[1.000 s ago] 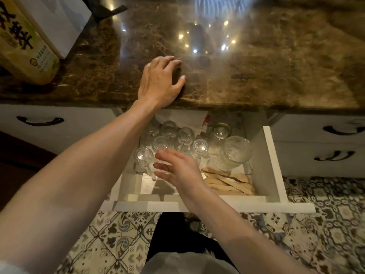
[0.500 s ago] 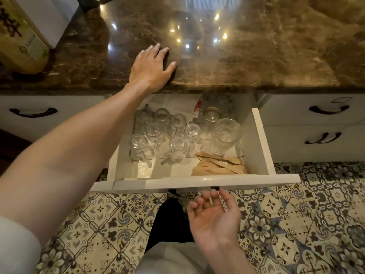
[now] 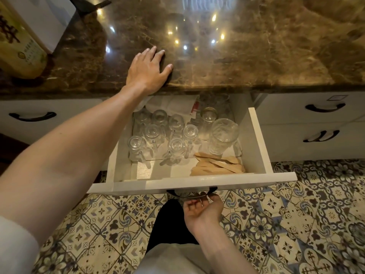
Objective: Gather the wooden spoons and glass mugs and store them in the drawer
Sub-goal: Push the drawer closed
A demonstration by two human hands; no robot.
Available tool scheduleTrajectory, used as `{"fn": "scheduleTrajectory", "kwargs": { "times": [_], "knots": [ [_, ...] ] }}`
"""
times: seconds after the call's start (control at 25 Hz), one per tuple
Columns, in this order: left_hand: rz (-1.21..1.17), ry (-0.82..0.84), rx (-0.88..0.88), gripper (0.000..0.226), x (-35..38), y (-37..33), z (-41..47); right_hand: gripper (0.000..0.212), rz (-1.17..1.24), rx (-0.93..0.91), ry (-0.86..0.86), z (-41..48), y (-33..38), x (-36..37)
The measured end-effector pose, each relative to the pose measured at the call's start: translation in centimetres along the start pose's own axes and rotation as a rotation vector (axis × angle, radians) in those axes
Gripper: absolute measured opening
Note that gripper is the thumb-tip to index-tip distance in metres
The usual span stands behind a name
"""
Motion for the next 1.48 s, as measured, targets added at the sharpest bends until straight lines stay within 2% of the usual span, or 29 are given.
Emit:
{"fn": "scheduleTrajectory", "kwargs": {
  "times": [0.24, 0.36, 0.72, 0.84, 1.16, 1.32, 1.48],
  "knots": [
    [-0.024, -0.017, 0.013, 0.062, -0.4, 0.2, 0.3, 0.027, 0.048, 0.055, -0.019, -0.4, -0.6, 2.1],
    [-0.019, -0.018, 0.010, 0.062, -0.3, 0.6, 0.0, 0.034, 0.037, 0.096, -0.080, -0.8, -1.1, 2.3],
    [-0.016, -0.031, -0.001, 0.060, -0.6, -0.5, 0.1, 0.034, 0.027, 0.061, -0.233, -1.3, -0.8, 2.7],
    [-0.010, -0.035, -0.005, 0.061, -0.4, -0.4, 0.2, 0.041, 0.026, 0.064, -0.263, -1.4, -0.7, 3.1],
    [-0.025, -0.067, -0.006, 0.061, -0.3, -0.1, 0.3, 0.039, 0.065, 0.064, -0.209, -1.7, 0.0, 6.6],
    [-0.040, -0.075, -0.005, 0.061, -0.2, -0.3, 0.0, 0.035, 0.085, 0.067, -0.246, -1.6, 0.2, 7.9],
    [-0.056, -0.086, -0.006, 0.062, -0.6, 0.1, -0.1, 0.040, 0.038, 0.084, -0.277, -1.3, 0.1, 9.4]
  ]
}}
Point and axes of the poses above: each hand's wrist, its own z-axis towards the middle knuckle, its own x-axis out of the palm, y = z × x, the point moved 9 cm from there along z, towards the middle knuckle, and after that the axes turned 5 degrees about -x, right-handed, at the moved point
